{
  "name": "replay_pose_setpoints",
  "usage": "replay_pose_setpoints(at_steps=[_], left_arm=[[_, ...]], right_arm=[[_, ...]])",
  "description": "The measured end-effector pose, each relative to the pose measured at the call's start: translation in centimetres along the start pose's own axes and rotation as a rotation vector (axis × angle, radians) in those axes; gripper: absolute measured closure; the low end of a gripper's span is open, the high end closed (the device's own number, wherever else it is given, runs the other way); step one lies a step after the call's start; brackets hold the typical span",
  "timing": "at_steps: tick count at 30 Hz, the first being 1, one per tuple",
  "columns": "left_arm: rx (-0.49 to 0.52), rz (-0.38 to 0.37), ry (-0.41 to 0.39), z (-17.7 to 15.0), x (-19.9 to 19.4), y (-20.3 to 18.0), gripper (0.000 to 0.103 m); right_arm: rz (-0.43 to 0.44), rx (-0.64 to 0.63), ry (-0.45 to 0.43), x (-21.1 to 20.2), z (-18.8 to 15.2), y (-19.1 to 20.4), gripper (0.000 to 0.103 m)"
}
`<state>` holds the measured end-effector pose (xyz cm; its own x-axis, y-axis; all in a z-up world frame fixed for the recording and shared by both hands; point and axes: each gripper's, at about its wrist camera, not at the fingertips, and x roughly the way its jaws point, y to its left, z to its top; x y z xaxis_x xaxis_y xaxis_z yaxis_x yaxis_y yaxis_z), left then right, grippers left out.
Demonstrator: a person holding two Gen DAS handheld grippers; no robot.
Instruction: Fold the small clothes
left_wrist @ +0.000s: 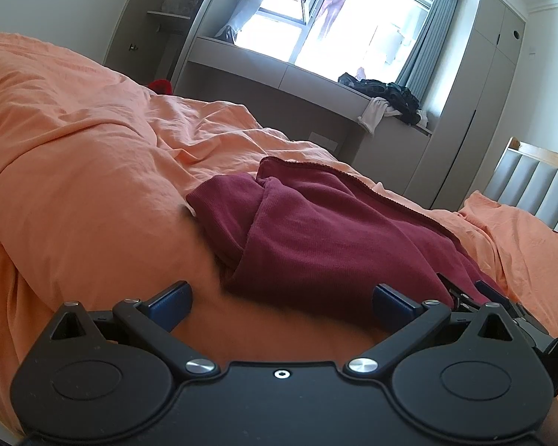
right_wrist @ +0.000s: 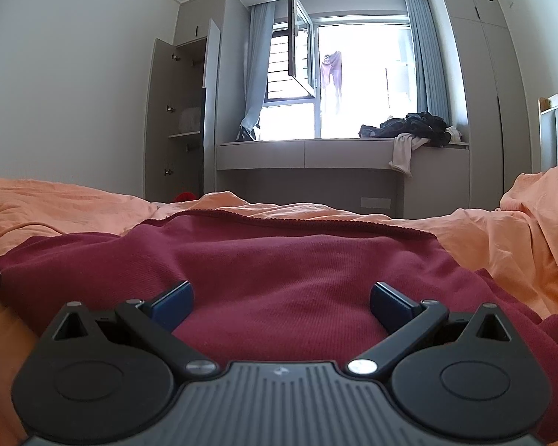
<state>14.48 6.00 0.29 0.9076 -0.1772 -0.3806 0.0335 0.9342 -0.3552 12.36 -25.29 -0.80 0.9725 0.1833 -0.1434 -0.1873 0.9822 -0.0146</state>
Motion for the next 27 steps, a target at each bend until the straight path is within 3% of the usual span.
replay_pose_setpoints(at_steps=[10,18,27], left_arm=[[-0.054,-0.061,0.004,-0.4,-0.2,0.2,0.0],[-0.12,-0.23,0.009,-1.1,0.1,-0.2,0.0],[-0.135,-0.162,-0.002,-0.5,2.3,-0.8,0.0]], right_arm=[[-0.002,0.004,-0.002,0.1,-0.1,0.1,0.001],[-0.002,0.004,-0.002,0.1,-0.1,0.0,0.001],[-0.026,-0.005,0.024,0.1,0.3,0.5,0.001]])
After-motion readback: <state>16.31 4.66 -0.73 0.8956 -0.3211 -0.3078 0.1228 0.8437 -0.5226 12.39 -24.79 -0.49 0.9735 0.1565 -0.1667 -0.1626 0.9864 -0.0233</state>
